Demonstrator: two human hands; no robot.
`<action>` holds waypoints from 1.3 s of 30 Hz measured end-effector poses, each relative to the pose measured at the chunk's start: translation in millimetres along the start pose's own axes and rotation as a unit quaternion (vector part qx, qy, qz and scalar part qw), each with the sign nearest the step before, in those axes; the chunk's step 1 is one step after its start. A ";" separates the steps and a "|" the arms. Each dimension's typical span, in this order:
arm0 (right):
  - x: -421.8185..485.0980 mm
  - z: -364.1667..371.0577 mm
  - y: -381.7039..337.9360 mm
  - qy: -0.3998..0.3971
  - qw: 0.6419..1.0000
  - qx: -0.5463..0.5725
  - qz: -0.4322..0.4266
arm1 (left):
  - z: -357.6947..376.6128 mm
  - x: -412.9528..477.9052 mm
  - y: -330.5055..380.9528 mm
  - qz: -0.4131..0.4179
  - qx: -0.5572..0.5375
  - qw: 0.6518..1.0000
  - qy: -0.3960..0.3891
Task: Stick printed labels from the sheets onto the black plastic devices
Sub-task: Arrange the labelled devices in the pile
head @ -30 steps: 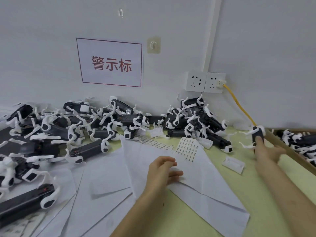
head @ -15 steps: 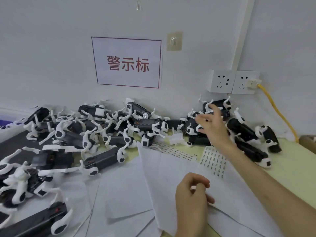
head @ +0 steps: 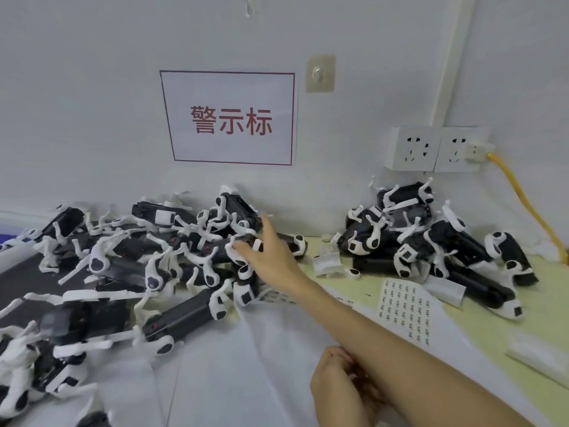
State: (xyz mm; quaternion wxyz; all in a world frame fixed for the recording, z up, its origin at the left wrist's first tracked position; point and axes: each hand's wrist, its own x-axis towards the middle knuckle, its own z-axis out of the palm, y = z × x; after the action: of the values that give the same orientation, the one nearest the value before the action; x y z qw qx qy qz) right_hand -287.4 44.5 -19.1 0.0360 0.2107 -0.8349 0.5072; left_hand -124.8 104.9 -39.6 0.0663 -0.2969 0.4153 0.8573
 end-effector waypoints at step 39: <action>-32.5 -203.3 15.9 0.365 0.913 -0.131 -0.124 | -3.1 -12.4 -7.8 0.013 0.003 0.999 -0.033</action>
State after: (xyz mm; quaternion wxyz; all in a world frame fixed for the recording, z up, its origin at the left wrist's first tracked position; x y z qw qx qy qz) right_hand -295.3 236.3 56.9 0.4282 0.1056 -0.7897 0.4263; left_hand -110.5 109.2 -39.4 0.0696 -0.2631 0.4196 0.8659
